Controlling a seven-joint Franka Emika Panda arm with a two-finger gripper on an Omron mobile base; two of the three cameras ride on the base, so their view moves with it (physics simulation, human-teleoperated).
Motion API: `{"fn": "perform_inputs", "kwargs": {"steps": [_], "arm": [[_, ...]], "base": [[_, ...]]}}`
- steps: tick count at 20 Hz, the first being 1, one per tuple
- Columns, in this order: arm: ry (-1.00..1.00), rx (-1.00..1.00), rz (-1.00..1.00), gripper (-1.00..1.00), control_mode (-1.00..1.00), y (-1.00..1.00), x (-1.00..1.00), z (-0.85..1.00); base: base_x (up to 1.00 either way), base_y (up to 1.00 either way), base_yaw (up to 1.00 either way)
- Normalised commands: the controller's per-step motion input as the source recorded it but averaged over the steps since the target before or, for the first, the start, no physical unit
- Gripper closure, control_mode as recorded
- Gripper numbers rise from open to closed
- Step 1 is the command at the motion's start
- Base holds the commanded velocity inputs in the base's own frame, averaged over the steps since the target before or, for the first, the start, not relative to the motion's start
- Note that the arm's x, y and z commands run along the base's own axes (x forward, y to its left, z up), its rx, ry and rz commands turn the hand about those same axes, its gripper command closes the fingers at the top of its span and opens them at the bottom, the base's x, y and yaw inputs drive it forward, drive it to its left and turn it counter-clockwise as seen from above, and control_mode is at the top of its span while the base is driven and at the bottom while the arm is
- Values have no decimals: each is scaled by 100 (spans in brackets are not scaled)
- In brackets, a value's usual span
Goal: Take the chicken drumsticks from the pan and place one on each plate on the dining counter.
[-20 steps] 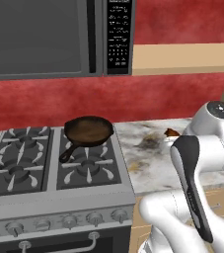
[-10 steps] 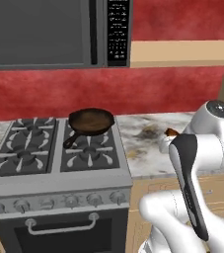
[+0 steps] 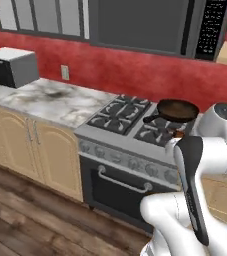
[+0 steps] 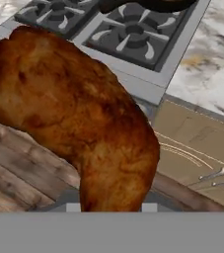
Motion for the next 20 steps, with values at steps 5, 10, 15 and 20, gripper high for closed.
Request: {"fn": "perform_inputs", "kwargs": {"steps": [5, 10, 15, 20], "arm": [[0, 0, 0, 100, 100, 0, 0, 0], [0, 0, 0, 100, 100, 0, 0, 0], [0, 0, 0, 100, 100, 0, 0, 0], [0, 0, 0, 100, 100, 0, 0, 0]], "base": [[-6, 0, 100], [-6, 0, 100], [-4, 0, 100], [42, 0, 87]]}}
